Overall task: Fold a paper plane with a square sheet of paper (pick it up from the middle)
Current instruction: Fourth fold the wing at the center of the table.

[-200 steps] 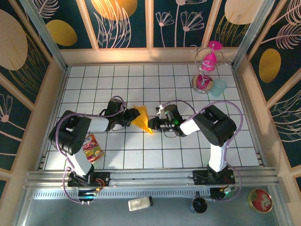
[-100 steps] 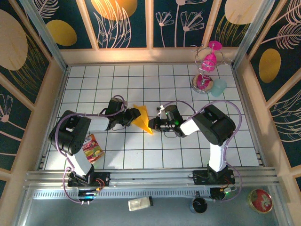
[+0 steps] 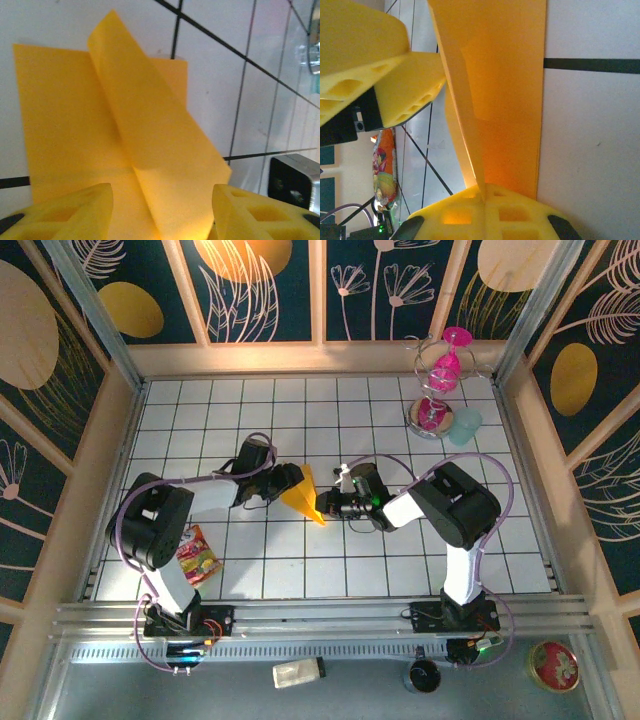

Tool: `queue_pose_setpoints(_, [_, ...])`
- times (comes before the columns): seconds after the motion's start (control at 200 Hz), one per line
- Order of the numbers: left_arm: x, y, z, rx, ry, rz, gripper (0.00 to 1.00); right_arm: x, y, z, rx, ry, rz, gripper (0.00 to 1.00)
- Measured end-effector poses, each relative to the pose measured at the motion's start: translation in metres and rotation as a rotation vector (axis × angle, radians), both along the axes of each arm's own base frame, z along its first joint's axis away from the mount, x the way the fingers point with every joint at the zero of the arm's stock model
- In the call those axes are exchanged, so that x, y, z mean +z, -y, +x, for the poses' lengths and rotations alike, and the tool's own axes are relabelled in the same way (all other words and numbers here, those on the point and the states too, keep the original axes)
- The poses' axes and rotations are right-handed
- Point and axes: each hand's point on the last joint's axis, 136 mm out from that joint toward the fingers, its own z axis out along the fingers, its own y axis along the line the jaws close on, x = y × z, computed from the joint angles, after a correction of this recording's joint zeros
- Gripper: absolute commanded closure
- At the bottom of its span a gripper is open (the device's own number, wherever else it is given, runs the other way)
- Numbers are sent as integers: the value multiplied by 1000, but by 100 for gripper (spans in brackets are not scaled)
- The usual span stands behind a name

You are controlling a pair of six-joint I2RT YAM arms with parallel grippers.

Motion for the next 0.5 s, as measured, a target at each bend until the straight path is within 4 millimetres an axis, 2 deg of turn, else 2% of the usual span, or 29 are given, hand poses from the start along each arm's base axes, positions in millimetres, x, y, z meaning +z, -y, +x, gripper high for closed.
queue_pose_setpoints(0.13, [-10,-2,0,-3,-15,37,43,0,0,0,0,0,0,94])
queue_pose_setpoints(0.245, [-10,0,3,-9,-10,58,42,0,0,0,0,0,0,93])
queue_pose_setpoints(0.501, [-13,-2,5,-10,-4,130,42,4,-2,-1,14,0,18,81])
